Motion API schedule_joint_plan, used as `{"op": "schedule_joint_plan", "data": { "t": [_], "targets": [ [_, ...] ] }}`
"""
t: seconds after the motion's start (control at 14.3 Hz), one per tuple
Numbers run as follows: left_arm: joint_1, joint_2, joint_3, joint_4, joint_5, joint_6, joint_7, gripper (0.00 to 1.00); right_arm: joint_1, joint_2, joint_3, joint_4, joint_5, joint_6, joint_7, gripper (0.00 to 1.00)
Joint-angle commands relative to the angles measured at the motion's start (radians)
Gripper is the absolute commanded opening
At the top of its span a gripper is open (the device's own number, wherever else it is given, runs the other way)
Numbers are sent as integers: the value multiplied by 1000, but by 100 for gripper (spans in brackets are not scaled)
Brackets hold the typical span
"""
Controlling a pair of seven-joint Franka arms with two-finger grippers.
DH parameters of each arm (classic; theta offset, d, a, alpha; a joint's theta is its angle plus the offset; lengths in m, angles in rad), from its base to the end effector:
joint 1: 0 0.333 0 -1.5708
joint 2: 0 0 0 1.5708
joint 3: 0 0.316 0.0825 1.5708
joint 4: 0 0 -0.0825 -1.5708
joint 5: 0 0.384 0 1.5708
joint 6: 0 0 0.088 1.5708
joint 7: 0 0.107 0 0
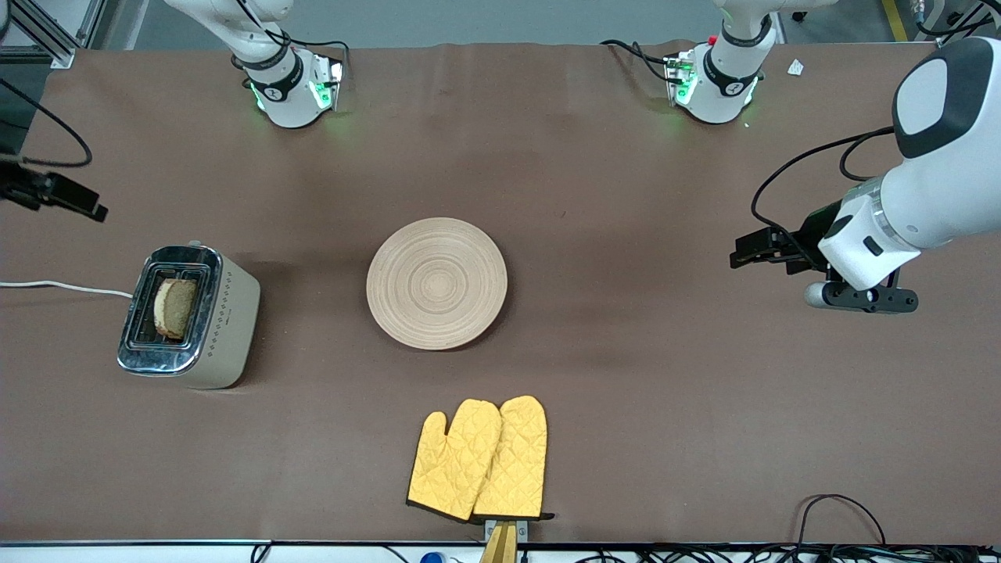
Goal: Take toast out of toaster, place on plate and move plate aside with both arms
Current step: 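Move the right gripper over the toaster while the left gripper advances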
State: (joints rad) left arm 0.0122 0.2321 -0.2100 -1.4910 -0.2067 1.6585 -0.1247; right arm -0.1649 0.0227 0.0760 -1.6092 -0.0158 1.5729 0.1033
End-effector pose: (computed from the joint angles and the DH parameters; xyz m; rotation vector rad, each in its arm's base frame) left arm 0.6117 -0.1298 0.5383 2.8968 -0.0647 -0.1447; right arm 0.5571 -0.0518 0.5940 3.1114 -0.2991 -0.0920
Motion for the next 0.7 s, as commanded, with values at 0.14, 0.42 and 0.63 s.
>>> {"op": "schedule_joint_plan", "data": {
  "t": [0.14, 0.42, 0.63],
  "targets": [
    [2, 45, 0, 29, 13, 7, -12, 100, -31, -7, 8, -272, 5, 327, -71, 100],
    [9, 81, 6, 31, 15, 50, -12, 100, -56, 26, 8, -438, 5, 599, -116, 100],
    [17, 92, 11, 34, 15, 53, -12, 100, -58, 91, 8, -440, 5, 659, -116, 98]
  ]
}}
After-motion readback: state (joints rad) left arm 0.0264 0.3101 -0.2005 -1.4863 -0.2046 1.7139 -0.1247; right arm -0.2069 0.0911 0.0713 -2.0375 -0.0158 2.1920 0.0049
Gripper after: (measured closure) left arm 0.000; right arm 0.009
